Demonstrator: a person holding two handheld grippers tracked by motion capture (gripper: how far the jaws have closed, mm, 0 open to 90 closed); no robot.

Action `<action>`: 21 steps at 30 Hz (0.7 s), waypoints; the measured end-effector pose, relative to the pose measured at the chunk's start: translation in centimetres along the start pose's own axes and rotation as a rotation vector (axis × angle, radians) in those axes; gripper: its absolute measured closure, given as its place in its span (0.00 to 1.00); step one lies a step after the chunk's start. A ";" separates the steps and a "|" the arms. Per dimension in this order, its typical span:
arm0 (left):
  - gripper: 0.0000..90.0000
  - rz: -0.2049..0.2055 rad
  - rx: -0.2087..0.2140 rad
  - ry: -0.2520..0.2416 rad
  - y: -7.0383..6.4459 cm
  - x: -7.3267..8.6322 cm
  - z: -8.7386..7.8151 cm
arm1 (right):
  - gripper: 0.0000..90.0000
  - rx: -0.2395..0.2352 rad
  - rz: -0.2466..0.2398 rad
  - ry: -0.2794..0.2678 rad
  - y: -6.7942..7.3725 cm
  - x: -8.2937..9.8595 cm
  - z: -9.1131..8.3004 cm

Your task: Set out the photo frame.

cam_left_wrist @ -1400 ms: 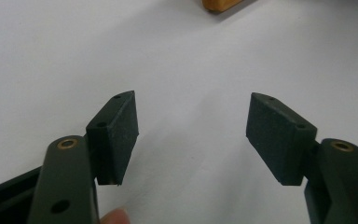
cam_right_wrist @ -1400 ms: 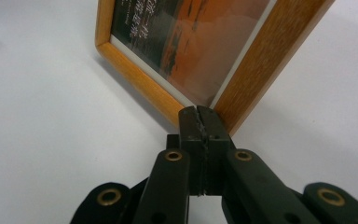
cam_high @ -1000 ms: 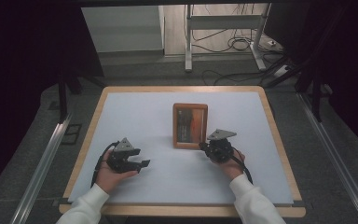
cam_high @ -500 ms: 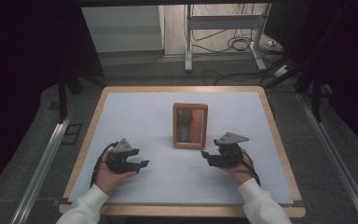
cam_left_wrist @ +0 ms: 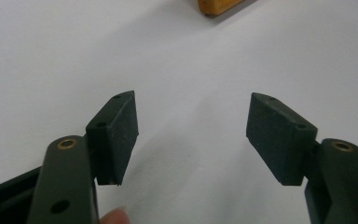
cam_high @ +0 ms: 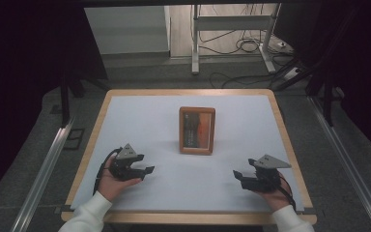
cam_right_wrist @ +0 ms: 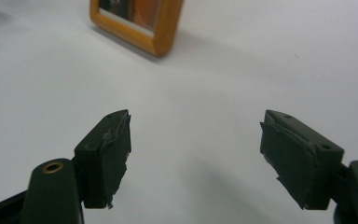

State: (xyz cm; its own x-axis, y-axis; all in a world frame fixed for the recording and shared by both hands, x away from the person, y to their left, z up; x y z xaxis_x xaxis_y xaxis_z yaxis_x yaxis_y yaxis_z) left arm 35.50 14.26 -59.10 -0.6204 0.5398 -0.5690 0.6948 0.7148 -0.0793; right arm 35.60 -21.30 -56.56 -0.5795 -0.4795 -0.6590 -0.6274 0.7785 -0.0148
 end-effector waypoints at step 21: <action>0.37 -0.005 -0.004 -0.004 0.1 0.1 -0.1 | 0.26 0.050 0.053 -0.010 -2.2 1.7 -1.1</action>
State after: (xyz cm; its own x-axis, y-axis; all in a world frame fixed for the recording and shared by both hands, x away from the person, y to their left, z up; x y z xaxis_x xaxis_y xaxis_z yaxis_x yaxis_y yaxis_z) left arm 35.47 14.38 -59.11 -0.6222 0.5345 -0.5719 0.6901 0.7194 -0.0784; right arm 35.43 -24.23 -56.80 -0.6058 -0.4328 -0.6676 -0.5687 0.8224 -0.0171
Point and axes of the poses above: each handheld gripper's, and its own axes: z roughly forward along the jaws, x roughly out of its underside, y roughly to its left, the point moved 10 cm from there along z, roughly forward along the jaws, and after that the axes turned 14 degrees about y, right-handed, at the moved point
